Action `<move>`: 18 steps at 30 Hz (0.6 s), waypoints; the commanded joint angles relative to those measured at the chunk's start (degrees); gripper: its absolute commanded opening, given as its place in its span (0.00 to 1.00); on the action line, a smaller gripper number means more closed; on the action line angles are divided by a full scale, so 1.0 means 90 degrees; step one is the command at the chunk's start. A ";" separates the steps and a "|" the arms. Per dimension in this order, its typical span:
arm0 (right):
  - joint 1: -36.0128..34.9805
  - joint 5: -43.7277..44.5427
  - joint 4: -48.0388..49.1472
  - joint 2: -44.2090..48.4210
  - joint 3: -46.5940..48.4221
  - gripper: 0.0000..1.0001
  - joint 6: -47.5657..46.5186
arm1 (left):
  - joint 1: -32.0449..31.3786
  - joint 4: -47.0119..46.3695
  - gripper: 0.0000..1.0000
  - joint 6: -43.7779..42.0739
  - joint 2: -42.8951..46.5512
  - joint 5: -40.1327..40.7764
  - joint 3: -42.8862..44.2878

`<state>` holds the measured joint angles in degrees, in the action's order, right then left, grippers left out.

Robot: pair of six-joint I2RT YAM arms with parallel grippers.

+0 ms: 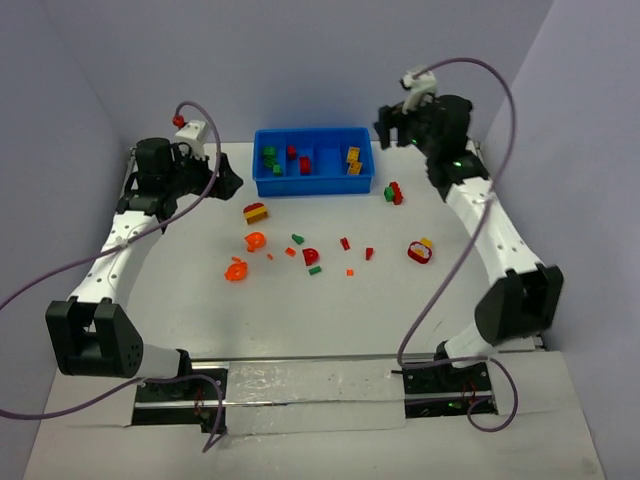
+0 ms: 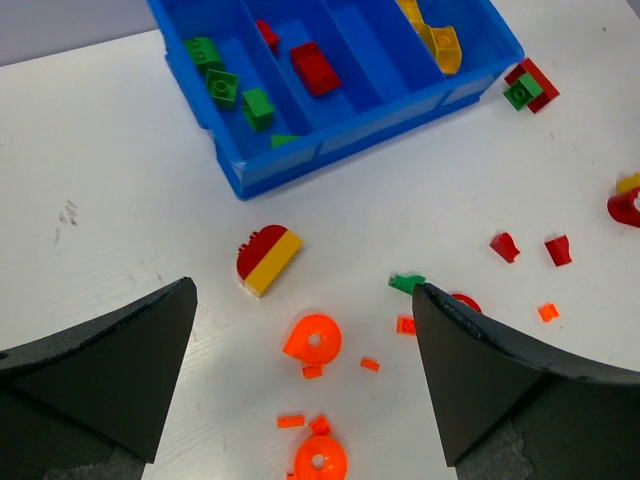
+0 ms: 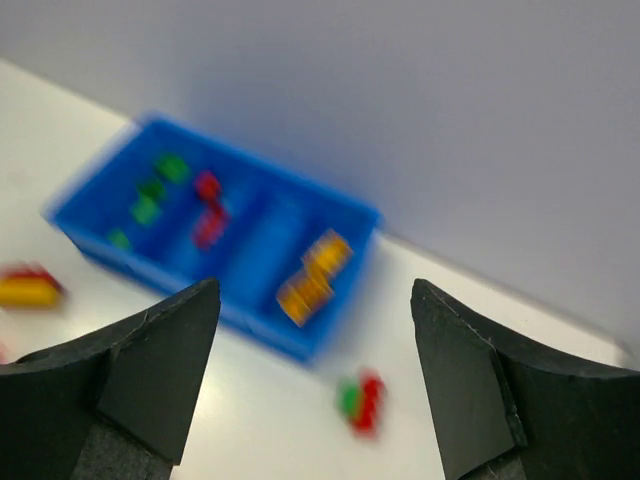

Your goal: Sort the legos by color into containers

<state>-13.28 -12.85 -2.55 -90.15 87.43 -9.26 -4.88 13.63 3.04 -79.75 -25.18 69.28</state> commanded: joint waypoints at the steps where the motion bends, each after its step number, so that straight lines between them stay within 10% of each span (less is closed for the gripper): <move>1: 0.0831 -0.0787 -0.3255 0.0612 -0.0984 0.80 -0.1975 | -0.0244 0.0386 0.99 -0.0548 0.0182 0.0115 -0.0032; 10: 0.1400 -0.0228 -0.5409 0.0883 -0.1812 0.72 -0.3449 | -0.0433 0.1136 0.98 -0.0737 -0.0141 -0.0862 0.0371; 18: 0.2296 -0.0158 -0.5956 -0.0081 -0.1383 0.74 -0.0303 | -0.0679 0.0788 0.96 -0.0382 0.0152 -0.0170 -0.0005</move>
<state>4.37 -14.41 -52.02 -90.45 73.08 -27.45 -10.38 22.92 -1.71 -81.04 -28.63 69.88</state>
